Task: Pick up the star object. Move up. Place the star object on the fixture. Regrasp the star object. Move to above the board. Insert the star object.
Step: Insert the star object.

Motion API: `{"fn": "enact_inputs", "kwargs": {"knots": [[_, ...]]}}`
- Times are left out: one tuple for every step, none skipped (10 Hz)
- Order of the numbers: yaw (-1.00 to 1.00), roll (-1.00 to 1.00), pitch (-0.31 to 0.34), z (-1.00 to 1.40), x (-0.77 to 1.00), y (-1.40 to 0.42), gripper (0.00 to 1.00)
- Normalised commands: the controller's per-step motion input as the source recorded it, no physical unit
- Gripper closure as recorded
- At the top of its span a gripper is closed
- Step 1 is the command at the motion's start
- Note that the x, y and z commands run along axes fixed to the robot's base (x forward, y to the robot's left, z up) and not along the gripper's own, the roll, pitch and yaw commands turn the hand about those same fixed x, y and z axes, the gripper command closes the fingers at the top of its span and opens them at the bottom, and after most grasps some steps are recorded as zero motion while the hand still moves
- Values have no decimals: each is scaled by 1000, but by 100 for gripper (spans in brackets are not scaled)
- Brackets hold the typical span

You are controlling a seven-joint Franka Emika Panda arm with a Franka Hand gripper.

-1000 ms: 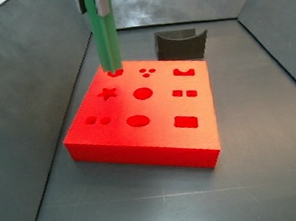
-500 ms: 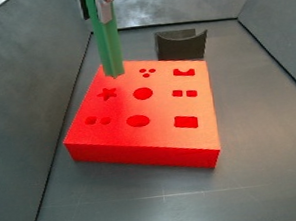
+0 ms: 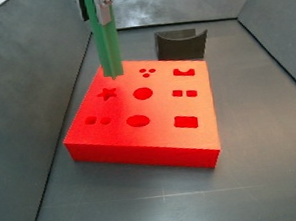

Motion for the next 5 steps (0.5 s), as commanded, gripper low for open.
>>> {"fn": "enact_inputs", "kwargs": {"knots": [[-554,-353,0,-369,0,97,100],[-694,-326,0,-397,-11,0,100],[0,-109,-16,-80,9,0,100],[0,-4,-6,-14,0,-6,100],[-11,-84,-51,-69,0,-40,100]]}}
